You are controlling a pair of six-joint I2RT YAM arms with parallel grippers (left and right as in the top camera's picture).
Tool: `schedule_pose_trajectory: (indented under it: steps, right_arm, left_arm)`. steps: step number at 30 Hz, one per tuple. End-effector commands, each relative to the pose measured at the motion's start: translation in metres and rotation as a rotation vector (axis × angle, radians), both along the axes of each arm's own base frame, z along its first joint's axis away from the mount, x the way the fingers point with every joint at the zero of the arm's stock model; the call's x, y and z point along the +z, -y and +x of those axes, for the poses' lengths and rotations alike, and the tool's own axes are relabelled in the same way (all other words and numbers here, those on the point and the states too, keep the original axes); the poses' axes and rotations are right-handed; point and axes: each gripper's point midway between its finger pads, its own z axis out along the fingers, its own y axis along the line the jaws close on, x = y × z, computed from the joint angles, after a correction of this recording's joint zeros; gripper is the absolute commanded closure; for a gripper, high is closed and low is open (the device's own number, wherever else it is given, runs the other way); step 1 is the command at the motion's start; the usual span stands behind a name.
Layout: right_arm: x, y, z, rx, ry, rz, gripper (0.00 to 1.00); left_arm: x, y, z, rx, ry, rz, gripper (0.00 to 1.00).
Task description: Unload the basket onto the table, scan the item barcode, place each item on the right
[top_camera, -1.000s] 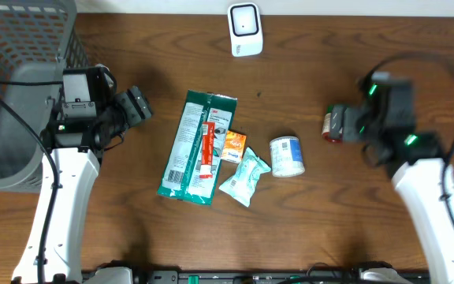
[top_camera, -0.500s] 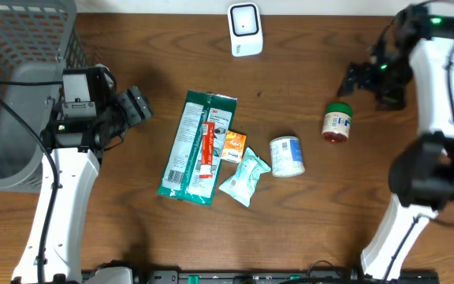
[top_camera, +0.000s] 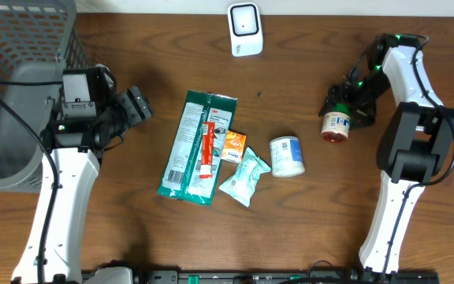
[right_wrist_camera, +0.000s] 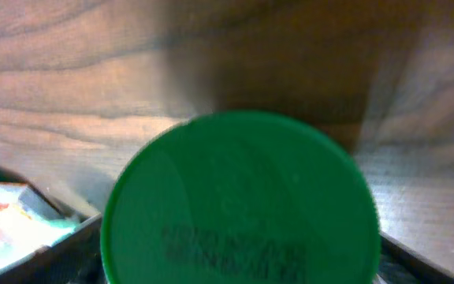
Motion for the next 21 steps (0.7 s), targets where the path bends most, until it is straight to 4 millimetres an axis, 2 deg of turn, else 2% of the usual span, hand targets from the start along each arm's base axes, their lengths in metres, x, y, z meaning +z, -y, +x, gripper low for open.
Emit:
schedule_pose_trajectory:
  steps: [1,2,4,7,10,15,21]
  right_arm:
    - [0.003,0.001,0.008,-0.003,0.034,-0.005,0.36]
    - [0.004,0.001,0.009,-0.003,0.040,-0.005,0.43]
    - [0.009,0.002,0.011,-0.002,0.052,-0.007,0.47]
    - [0.023,0.001,0.016,0.002,0.089,-0.012,0.50]
    - [0.046,-0.001,0.023,0.027,0.167,-0.019,0.53]
    - [0.105,-0.005,0.031,0.092,0.344,-0.134,0.56]
    - [0.176,-0.023,0.030,0.119,0.542,-0.325,0.56]
  left_arm:
    - [0.010,-0.003,0.004,0.000,0.028,0.017,0.12]
    - [0.010,-0.003,0.004,0.000,0.028,0.017,0.12]
    - [0.010,-0.003,0.004,0.000,0.028,0.017,0.12]
    - [0.010,-0.003,0.004,0.000,0.028,0.017,0.12]
    - [0.010,-0.003,0.004,0.000,0.028,0.017,0.12]
    - [0.010,-0.003,0.004,0.000,0.028,0.017,0.12]
    - [0.010,-0.003,0.004,0.000,0.028,0.017,0.12]
